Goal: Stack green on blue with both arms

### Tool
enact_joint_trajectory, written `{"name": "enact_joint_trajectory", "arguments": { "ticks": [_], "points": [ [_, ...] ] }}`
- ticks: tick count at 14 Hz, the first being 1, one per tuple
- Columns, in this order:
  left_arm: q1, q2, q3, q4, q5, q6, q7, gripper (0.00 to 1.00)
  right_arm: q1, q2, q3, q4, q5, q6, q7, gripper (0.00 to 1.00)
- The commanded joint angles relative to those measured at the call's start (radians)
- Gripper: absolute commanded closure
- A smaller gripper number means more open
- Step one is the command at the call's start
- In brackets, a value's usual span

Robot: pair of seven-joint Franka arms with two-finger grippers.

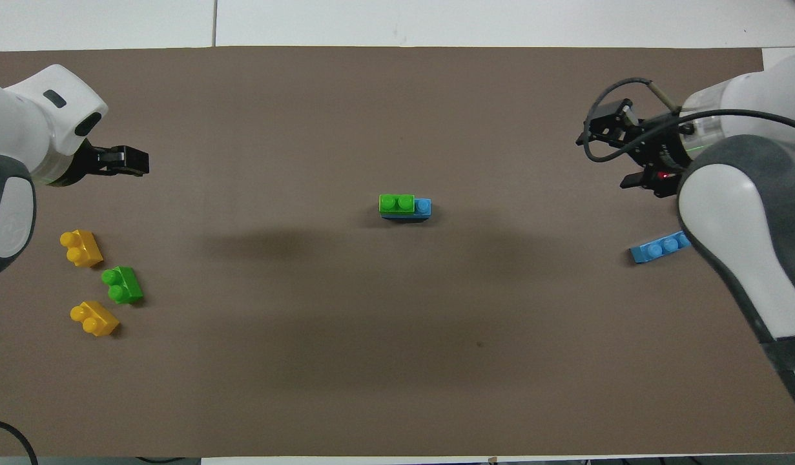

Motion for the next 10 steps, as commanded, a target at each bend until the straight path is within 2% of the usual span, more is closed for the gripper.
{"name": "enact_joint_trajectory", "arguments": {
  "ticks": [1,6,10],
  "points": [
    [0.009,-0.058,-0.002,-0.005,-0.051,-0.092,0.069,0.0,-0.067,-0.064,0.012,-0.003,-0.077,-0.069,-0.221,0.0],
    [0.009,-0.121,0.003,-0.005,-0.162,-0.27,0.107,0.0,-0.09,-0.102,0.014,0.0,-0.246,-0.154,-0.432,0.0],
    [0.042,-0.132,0.001,-0.007,-0.229,-0.298,0.109,0.0,-0.092,-0.105,0.012,-0.004,-0.251,-0.18,-0.441,0.0]
  ]
}}
